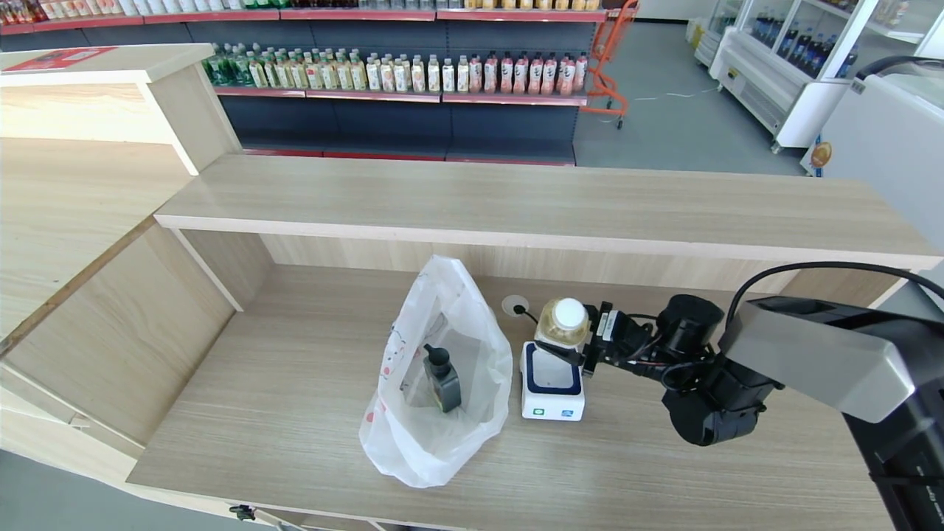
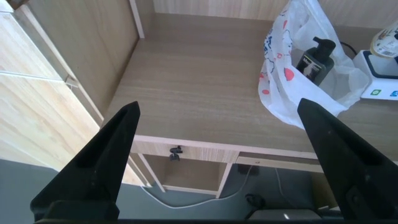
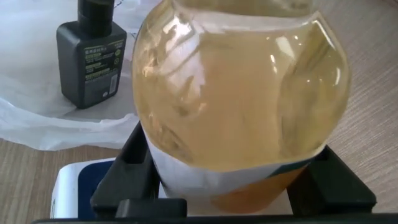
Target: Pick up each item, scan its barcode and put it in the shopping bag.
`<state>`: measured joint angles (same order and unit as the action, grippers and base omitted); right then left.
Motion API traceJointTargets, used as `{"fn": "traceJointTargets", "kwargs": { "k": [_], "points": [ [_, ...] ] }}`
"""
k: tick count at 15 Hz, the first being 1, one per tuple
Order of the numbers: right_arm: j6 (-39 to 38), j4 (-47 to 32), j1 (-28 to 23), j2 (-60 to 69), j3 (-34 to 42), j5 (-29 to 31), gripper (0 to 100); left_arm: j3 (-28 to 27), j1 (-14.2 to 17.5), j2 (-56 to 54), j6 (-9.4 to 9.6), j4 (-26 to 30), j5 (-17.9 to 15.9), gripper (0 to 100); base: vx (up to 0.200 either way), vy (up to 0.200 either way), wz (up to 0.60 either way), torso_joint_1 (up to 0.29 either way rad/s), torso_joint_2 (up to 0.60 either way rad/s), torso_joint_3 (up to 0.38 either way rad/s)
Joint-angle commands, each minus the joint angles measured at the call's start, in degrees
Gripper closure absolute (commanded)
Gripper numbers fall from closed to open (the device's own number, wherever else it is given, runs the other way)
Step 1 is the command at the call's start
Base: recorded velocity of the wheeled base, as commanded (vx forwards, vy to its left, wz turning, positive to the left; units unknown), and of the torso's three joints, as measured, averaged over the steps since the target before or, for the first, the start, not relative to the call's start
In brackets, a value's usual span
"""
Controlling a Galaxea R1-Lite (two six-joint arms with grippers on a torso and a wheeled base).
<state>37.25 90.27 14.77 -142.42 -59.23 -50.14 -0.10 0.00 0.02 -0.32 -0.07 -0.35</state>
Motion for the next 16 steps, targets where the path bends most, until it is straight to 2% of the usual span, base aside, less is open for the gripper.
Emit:
{"fn": "traceJointTargets", "kwargs": {
  "k": [1, 9, 12, 13, 15, 16],
  "points": [
    [0.2, -0.3, 0.3, -1.3, -0.8, 0.0, 100, 0.0, 0.0, 0.0, -0.03, 0.0, 0.0, 0, 0.0, 0.0, 0.0, 0.0, 0.0, 0.0],
    [-1.0, -0.3, 0.7, 3.0, 0.1, 0.3, 100, 0.0, 0.0, 0.0, -0.03, 0.0, 0.0, 0, 0.0, 0.0, 0.0, 0.0, 0.0, 0.0],
    [-8.2, -0.3, 0.0, 10.9, 6.6, 3.3, 100, 0.0, 0.0, 0.0, -0.03, 0.0, 0.0, 0, 0.0, 0.0, 0.0, 0.0, 0.0, 0.0],
    [-16.7, -0.3, -1.2, 17.4, 13.2, 7.1, 100, 0.0, 0.0, 0.0, -0.03, 0.0, 0.0, 0, 0.0, 0.0, 0.0, 0.0, 0.0, 0.0],
    [-29.6, -2.2, -0.8, 23.5, 18.5, 15.5, 100, 0.0, 0.0, 0.0, -0.03, 0.0, 0.0, 0, 0.0, 0.0, 0.0, 0.0, 0.0, 0.0],
    [-34.6, -6.2, 0.3, 25.4, 18.7, 19.6, 100, 0.0, 0.0, 0.0, -0.03, 0.0, 0.0, 0, 0.0, 0.0, 0.0, 0.0, 0.0, 0.0]
  ]
}}
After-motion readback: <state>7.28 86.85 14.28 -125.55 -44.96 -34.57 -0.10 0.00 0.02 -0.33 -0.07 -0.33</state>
